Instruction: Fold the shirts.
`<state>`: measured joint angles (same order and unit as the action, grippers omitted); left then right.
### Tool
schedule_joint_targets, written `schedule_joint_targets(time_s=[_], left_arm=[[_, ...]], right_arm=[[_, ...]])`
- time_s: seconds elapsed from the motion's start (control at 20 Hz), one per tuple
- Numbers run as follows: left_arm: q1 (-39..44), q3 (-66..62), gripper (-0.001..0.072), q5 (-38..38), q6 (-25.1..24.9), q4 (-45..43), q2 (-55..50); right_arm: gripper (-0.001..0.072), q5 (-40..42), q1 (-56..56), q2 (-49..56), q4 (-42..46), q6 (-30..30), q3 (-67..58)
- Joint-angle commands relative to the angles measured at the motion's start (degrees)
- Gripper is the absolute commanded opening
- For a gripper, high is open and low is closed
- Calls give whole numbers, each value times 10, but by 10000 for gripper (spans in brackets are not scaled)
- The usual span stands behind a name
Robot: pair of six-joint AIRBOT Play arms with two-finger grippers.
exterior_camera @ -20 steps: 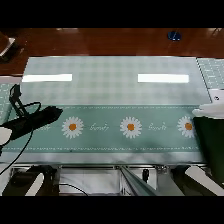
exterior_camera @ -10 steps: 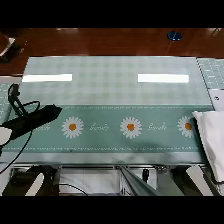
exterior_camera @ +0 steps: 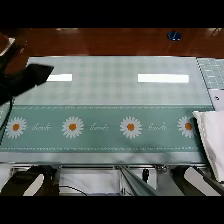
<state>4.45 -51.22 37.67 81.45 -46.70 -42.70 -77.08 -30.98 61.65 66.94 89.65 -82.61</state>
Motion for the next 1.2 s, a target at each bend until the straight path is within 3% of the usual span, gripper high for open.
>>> schedule_joint_targets(time_s=[0.0, 0.1, 0.15, 0.4, 1.15], left_arm=[[80, -118, 30, 7, -33, -80, -100], [123, -118, 30, 19, 66, -222, -178], [130, -118, 31, 21, 89, -256, -216], [129, -118, 31, 51, 91, -280, -304], [129, -118, 31, 63, 91, -279, -309]], right_arm=[[22, 145, 257, 36, 86, -65, 7], [22, 163, 354, 71, 251, 44, 67], [22, 159, 373, 93, 283, 66, 96], [22, 134, 379, 168, 281, 68, 132], [22, 127, 379, 165, 283, 67, 132]])
